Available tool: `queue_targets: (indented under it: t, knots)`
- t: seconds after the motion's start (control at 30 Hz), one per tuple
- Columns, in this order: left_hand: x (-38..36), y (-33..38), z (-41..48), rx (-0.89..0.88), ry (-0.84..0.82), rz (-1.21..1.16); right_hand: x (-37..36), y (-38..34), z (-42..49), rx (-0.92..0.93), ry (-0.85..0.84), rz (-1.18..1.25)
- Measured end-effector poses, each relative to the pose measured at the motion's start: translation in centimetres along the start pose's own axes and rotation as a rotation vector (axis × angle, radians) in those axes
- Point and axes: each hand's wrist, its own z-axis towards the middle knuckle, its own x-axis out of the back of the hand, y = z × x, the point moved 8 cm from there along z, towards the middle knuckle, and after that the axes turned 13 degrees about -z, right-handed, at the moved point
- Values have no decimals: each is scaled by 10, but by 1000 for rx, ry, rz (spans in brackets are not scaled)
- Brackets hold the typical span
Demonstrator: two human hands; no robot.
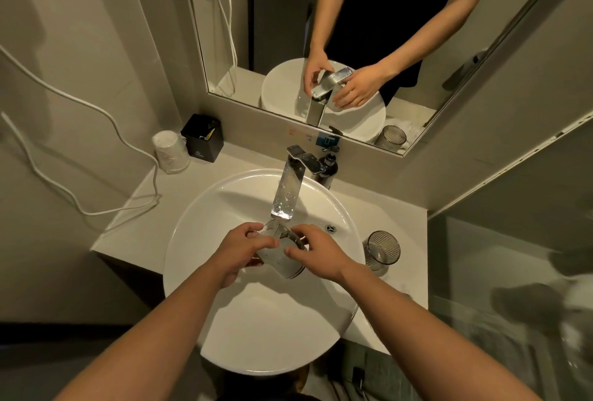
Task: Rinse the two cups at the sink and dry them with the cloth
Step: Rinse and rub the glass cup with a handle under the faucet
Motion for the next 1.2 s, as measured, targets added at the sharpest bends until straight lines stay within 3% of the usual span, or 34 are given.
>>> queue_targets:
  t: [0.2, 0.37, 0.53, 0.7, 0.87, 1.0, 1.2]
  knots:
    - [-2, -5, 4, 21, 75, -51, -7, 11, -1, -58, 24, -31]
    - [-11, -8, 3, 91, -55, -14, -7, 16, 1, -100, 42, -59]
    - [-13, 5, 0, 29, -159, -22, -4, 19, 3, -122, -2, 77]
    - [-7, 8, 1, -7, -29, -67, -1, 17, -2, -139, 51, 246]
    - [0, 1, 2, 25, 61, -69, -1, 11, -9, -43, 166, 43]
    - [-7, -2, -3, 87, 42, -133, -7, 3, -9, 46, 152, -185]
    - [-12, -7, -7, 159, -73, -136, -3, 10, -5, 5, 147, -173]
